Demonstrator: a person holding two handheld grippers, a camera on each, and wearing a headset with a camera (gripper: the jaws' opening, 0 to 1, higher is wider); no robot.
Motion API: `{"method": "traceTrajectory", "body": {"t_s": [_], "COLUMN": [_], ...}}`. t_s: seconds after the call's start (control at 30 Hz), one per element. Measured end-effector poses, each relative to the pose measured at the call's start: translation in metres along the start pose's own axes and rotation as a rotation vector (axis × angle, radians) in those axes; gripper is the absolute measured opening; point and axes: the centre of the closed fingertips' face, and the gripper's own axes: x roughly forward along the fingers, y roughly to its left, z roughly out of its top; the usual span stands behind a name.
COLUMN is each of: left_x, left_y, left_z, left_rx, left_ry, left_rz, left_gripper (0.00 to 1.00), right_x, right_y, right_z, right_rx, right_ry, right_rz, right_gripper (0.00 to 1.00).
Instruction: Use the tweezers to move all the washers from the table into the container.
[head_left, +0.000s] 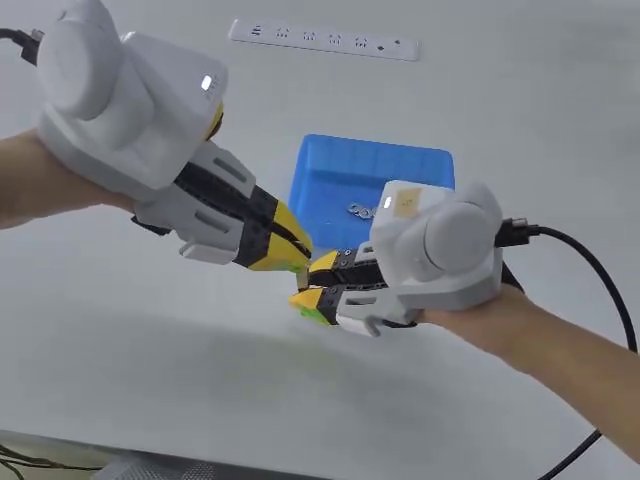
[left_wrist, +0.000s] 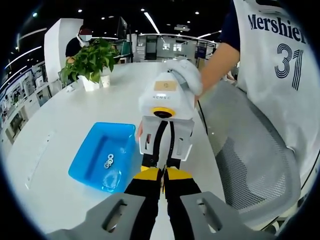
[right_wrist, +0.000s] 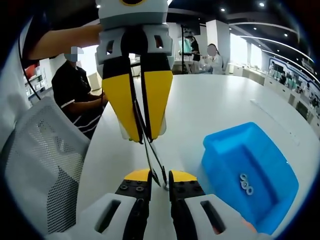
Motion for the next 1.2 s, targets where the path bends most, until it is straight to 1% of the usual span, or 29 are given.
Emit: {"method": "traceTrajectory", "body": {"t_s": [0.23, 0.37, 0.5, 0.87, 1.07, 1.2], "left_x": [-0.0003, -0.0006, 0.0004, -0.0012, 0.0001, 0.0005], "left_y": [-0.001, -0.0007, -0.0009, 0.0027, 0.0041, 0.0062], "left_z": [-0.0018, -0.0019, -0.0014, -0.0052, -0.005, -0.0052], "left_rx": [-0.004, -0.011, -0.016, -0.016, -0.012, -0.009], "left_ry": [0.0, -0.007, -0.005, 0.003, 0.003, 0.007], "left_rz": [-0.001, 0.0, -0.003, 0.0, -0.006, -0.003], "left_gripper": [0.06, 0.06, 0.06, 0.06, 0.06, 0.06], "right_x": [0.0004, 0.0006, 0.0009, -0.001, -0.0046, -0.0053], "right_y": [0.0004, 0.002, 0.002, 0.0011, 0.0005, 0.0013], "right_z": [-0.0021, -0.0022, -0.0025, -0.0035, -0.0044, -0.0048], "right_rx": [-0.008, -0.005, -0.008, 0.001, 0.006, -0.011], "right_ry": [0.009, 0.006, 0.006, 0.004, -0.002, -0.004], "right_rz": [0.001, 0.009, 0.011, 0.028, 0.042, 0.046], "right_gripper": [0.14, 0.12, 0.12, 0.12, 0.12, 0.11]}}
